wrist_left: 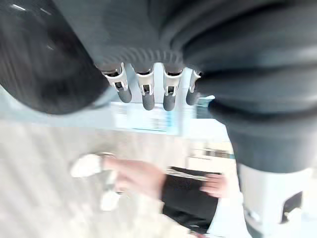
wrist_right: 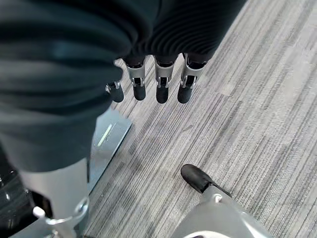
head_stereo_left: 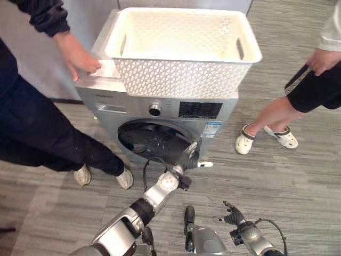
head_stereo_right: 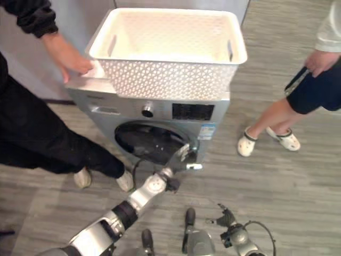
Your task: Grab the laundry basket,head to the washer,open it,put in the laundry and shut it.
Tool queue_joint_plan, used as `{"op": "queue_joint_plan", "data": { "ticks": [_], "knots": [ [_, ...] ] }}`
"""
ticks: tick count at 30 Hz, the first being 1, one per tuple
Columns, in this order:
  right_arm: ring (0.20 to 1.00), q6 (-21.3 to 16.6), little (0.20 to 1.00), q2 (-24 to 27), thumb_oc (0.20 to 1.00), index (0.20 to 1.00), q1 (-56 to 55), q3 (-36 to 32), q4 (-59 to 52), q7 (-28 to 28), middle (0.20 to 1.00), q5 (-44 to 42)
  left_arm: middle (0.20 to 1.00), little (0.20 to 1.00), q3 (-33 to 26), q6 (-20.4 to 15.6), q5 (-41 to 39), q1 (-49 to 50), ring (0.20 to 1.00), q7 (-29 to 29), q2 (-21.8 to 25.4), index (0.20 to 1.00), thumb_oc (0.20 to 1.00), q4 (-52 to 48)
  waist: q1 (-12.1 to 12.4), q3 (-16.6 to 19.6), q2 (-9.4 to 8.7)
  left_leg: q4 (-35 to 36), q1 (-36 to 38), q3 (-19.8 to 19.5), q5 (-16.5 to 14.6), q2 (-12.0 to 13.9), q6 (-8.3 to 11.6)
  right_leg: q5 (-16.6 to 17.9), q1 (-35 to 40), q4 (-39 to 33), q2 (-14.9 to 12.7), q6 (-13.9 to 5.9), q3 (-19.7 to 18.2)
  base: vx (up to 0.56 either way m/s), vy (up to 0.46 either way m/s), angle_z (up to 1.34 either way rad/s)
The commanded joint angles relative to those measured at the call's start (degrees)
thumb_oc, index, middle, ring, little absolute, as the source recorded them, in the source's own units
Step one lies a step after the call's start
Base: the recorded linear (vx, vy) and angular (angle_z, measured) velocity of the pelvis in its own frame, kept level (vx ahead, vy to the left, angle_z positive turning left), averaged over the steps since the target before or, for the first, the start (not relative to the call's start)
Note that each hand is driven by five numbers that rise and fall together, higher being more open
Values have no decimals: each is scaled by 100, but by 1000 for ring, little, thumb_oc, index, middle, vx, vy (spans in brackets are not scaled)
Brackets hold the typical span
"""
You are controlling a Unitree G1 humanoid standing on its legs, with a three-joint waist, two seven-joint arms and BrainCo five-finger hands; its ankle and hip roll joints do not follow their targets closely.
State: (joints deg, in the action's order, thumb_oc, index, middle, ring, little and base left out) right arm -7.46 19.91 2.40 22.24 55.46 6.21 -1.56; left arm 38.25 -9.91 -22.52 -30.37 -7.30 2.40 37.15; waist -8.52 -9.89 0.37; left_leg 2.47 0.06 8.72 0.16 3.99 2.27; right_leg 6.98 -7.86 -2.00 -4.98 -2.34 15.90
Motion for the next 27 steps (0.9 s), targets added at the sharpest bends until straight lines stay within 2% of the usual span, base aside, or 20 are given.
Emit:
{"op": "queue_joint_plan", "data": {
  "ticks": [1,5,6,7,8,11,15,19,22,27],
  "knots": [
    [1000,47,1000,440,1000,1000,-38,-322,102,-137,1000,-173,1000,1000,-967,-97,-302,321,1000,218,720,1000,1000,243,164,291,4,253,-379,-160,486,-80,237,54,278,-251,-295,-545,-321,118,105,-3],
    [1000,158,1000,509,1000,1000,-207,-593,560,-353,1000,-42,1000,1000,-1757,5,-388,459,1000,339,1634,1000,1000,462,243,465,153,253,-254,-124,475,-114,253,59,412,-290,-365,-578,-296,76,42,-12],
    [1000,158,1000,509,1000,1000,-207,-593,560,-353,1000,-42,1000,1000,-1757,5,-388,459,1000,339,1634,1000,1000,462,243,465,153,253,-254,-124,475,-114,253,59,412,-290,-365,-578,-296,74,0,-3],
    [1000,209,1000,550,1000,1000,-294,-697,721,-464,1000,13,1000,1000,-2061,53,-411,274,1000,372,2197,1000,1000,765,261,539,183,253,-163,-116,468,-120,270,45,538,-291,-389,-594,-271,63,-1,6],
    [1000,224,1000,561,1000,1000,-319,-743,804,-501,1000,2,1000,1000,-2160,57,-429,143,1000,357,2422,1000,1000,918,264,586,193,253,-168,-125,476,-130,274,56,544,-297,-409,-606,-259,79,-3,6],
    [1000,272,1000,543,1000,1000,-409,-850,1124,-618,1000,-60,1000,1000,-2319,89,-330,-371,1000,322,3184,1000,1000,1279,295,708,221,253,-92,-133,444,-163,274,52,638,-293,-454,-650,-232,35,-8,13],
    [1000,316,1000,515,1000,1000,-468,-845,1270,-706,1000,-50,1000,1000,-2283,118,-104,-696,1000,362,3664,1000,1000,1282,345,776,231,253,10,-149,405,-196,252,30,743,-290,-505,-686,-208,12,-4,4],
    [1000,355,1000,440,1000,1000,-487,-962,1407,-745,1000,-181,1000,1000,-2440,92,-173,-482,1000,397,3715,1000,1000,1082,431,805,230,253,150,-162,350,-223,220,-2,882,-281,-547,-706,-209,12,-2,-2],
    [1000,355,1000,404,1000,1000,-530,-1055,1445,-747,1000,-194,1000,1000,-2645,52,-171,71,1000,466,3598,1000,1000,813,473,820,221,253,238,-162,317,-228,204,-32,962,-283,-566,-705,-216,4,-2,-1],
    [1000,336,1000,330,1000,1000,-643,-1346,1563,-739,1000,-227,1000,1000,-3122,13,2,1529,1000,570,3091,1000,1000,403,572,832,160,253,339,-177,265,-218,172,-81,1079,-270,-576,-681,-187,4,-2,-2]
  ]
}}
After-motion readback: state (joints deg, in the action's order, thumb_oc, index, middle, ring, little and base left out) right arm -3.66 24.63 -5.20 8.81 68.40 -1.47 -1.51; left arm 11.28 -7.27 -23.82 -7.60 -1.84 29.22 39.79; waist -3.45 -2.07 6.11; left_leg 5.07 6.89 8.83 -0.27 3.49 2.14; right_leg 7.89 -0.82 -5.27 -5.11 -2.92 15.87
